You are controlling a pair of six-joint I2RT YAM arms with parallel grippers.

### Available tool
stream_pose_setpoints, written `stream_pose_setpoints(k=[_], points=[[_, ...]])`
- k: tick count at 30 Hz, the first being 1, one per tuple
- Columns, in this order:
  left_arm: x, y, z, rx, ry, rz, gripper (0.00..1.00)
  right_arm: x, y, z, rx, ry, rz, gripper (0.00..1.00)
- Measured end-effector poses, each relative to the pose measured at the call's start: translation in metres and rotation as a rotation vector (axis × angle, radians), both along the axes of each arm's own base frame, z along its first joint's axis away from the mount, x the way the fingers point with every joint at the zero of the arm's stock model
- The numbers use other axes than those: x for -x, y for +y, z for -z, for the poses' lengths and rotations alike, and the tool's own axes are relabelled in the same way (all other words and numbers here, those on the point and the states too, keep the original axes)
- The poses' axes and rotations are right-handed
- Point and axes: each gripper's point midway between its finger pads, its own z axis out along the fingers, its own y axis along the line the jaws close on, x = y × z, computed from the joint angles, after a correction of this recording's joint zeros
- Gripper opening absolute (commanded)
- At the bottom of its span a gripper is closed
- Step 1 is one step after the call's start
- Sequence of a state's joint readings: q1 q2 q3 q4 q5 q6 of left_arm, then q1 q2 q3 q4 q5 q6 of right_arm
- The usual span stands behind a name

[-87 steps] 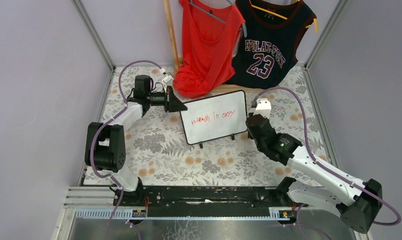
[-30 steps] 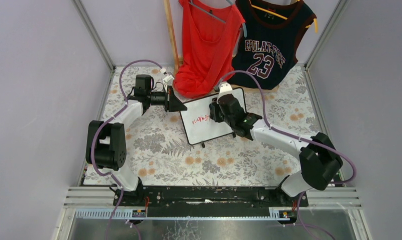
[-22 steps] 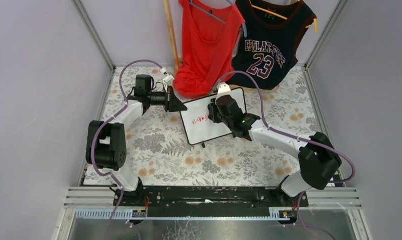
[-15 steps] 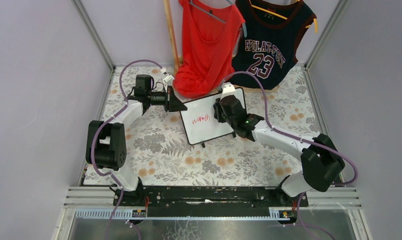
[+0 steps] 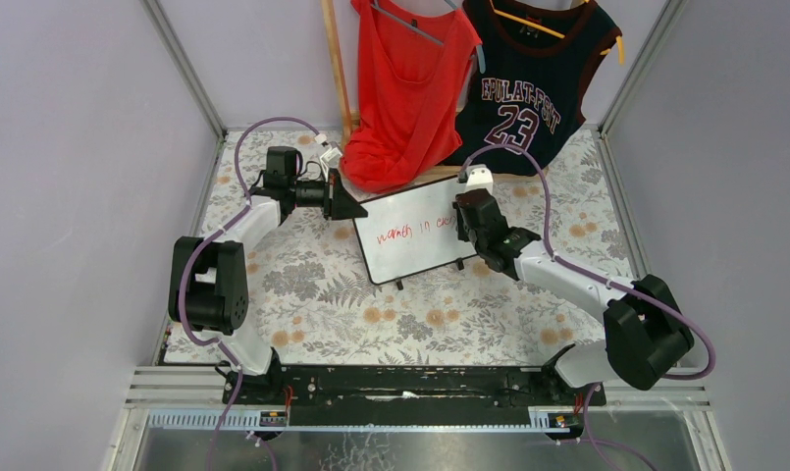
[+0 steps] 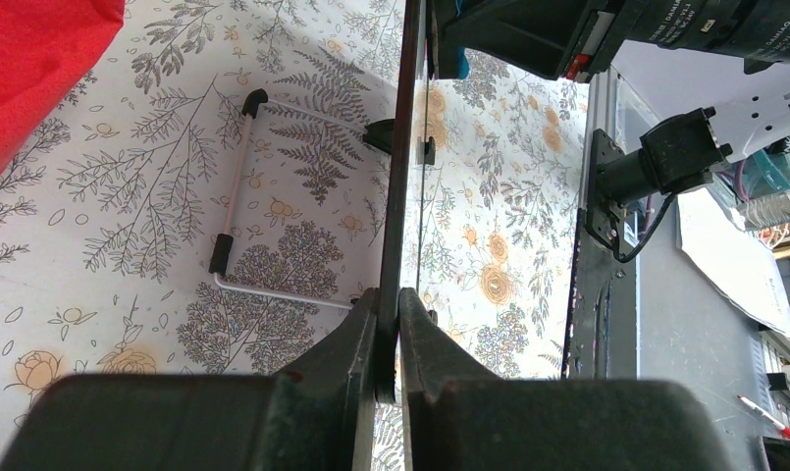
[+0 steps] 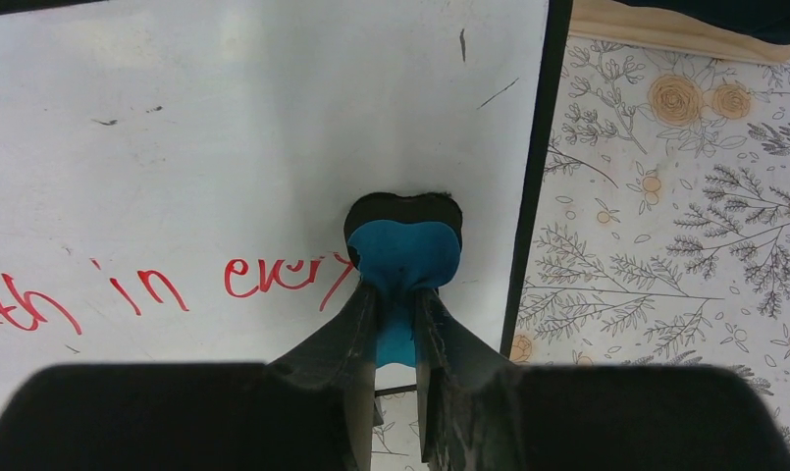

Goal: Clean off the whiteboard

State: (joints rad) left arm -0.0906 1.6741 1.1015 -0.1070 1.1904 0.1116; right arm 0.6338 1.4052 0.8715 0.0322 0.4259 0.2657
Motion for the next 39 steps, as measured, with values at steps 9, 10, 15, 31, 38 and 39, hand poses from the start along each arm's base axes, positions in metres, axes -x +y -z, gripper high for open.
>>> stream_pose_setpoints(k=[9,10,15,31,38,39], points=[[0.000,0.000,0.000,0.000,0.000,0.000,0.00,0.008,0.038,-0.003,-0.021,0.004,-0.073,0.00],[0.000,0.000,0.000,0.000,0.000,0.000,0.00,0.010,0.048,-0.004,-0.025,0.003,-0.092,0.00],[0.001,0.000,0.000,0.002,0.001,0.003,0.00,0.022,0.090,-0.007,-0.055,0.003,-0.168,0.00],[0.001,0.000,0.000,0.000,0.002,0.004,0.00,0.009,0.022,0.000,0.016,-0.014,0.010,0.00],[0.001,0.000,0.000,0.000,0.002,0.004,0.00,0.009,0.001,0.002,0.069,-0.009,0.050,0.00],[0.001,0.000,0.000,0.000,0.003,0.004,0.00,0.009,0.001,0.002,0.067,-0.006,0.048,0.00]])
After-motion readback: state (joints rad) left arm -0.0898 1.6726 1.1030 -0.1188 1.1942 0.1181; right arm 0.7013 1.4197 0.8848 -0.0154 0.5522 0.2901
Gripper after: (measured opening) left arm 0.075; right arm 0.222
